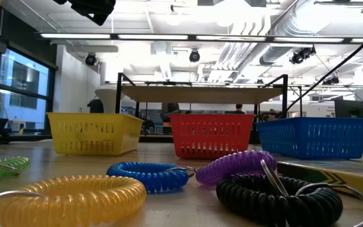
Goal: Pick & Place Office Desk Supplies
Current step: Stack the yellow crayola box on top of the yellow crayola box in the red bin
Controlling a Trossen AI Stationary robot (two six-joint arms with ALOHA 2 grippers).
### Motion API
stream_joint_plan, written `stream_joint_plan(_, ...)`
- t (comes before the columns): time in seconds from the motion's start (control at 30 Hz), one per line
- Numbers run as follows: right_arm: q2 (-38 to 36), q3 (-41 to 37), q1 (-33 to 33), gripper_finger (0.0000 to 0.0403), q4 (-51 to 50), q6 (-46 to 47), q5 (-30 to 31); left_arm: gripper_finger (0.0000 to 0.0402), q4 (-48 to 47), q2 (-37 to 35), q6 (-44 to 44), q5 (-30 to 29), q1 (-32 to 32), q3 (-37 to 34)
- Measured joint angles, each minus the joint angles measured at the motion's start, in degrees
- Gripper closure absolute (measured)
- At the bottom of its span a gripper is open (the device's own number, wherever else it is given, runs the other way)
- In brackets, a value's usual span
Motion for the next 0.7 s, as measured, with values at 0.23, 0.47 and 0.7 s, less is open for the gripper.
stream_joint_plan(0.23, 0.00, 0.00, 0.00, 0.0321, 2.01, 0.18, -0.04, 0.0347, 0.00, 0.00, 0.00, 0.00, 0.00, 0.00)
stream_joint_plan(0.47, 0.74, 0.00, -0.01, 0.0321, 2.12, 0.20, -0.53, 0.0347, 0.02, 0.00, 0.00, 0.00, 0.00, 0.00)
stream_joint_plan(0.7, 0.73, 0.00, -0.40, 0.0321, 1.60, 0.34, -0.22, 0.0347, 0.00, 0.00, 0.00, 0.00, 0.00, 0.00)
